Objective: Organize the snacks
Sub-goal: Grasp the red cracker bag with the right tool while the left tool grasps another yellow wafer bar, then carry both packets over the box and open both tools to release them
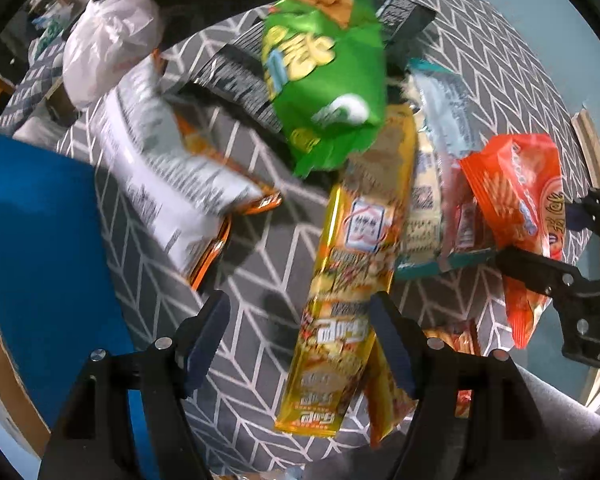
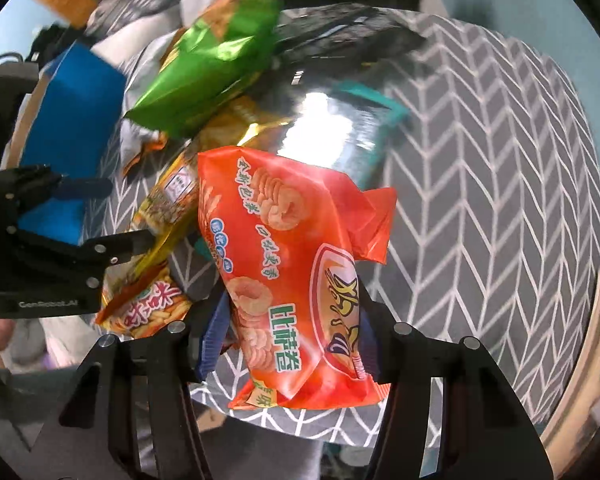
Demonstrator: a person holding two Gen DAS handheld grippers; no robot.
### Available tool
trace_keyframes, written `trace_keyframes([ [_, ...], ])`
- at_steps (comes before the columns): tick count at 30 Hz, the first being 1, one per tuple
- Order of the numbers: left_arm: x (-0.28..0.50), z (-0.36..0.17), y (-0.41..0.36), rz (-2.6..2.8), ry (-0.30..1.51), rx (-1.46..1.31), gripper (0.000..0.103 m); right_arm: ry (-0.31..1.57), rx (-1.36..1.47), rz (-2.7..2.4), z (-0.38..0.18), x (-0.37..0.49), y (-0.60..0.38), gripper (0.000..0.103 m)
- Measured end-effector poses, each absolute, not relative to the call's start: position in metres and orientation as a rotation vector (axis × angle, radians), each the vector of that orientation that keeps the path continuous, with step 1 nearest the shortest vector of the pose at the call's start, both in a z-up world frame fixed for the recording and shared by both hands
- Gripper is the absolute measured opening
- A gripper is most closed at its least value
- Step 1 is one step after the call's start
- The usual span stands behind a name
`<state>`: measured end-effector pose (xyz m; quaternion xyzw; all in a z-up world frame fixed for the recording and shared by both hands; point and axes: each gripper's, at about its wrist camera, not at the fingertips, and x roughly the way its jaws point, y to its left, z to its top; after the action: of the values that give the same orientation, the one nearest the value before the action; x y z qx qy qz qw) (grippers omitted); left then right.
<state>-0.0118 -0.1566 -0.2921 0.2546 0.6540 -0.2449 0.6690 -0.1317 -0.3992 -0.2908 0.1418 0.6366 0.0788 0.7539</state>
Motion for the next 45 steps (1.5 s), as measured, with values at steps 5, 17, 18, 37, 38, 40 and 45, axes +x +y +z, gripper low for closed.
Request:
trace_keyframes([
  [5,-0.011,-0.289,-0.175,-0.591,1.476,0.593,0.074,1.38,0.345,0.135,-0.278,-0.145,-0.422,0.055],
  [17,-0.019,-0.334,-0.21,-0.578,1.523,0.628,0.049,1.365,0.39,0.105,-0.264,-0.199,-0.42,0.055],
  [18,-0.019,-0.333,-0.211,-0.585,1.515,0.619,0.034,1.364,0.388,0.105,-0.263,-0.202,-0.42,0.055],
  [37,-0.079,-0.274,-0.187,-0.635,1.314,0.702,0.032,1.337,0.353,0.124,-0.229,-0.189,-0.413,0.053],
  [38,-0.077,-0.274,-0.184,-0.637,1.308,0.702,0.032,1.335,0.349,0.128,-0.228,-0.187,-0.413,0.053],
  [40,-0.082,-0.261,-0.175,-0.636,1.293,0.695,0.031,1.33,0.345,0.137,-0.223,-0.185,-0.409,0.053],
  [45,-0.095,-0.225,-0.143,-0.632,1.264,0.664,0.032,1.32,0.333,0.151,-0.212,-0.178,-0.398,0.053],
])
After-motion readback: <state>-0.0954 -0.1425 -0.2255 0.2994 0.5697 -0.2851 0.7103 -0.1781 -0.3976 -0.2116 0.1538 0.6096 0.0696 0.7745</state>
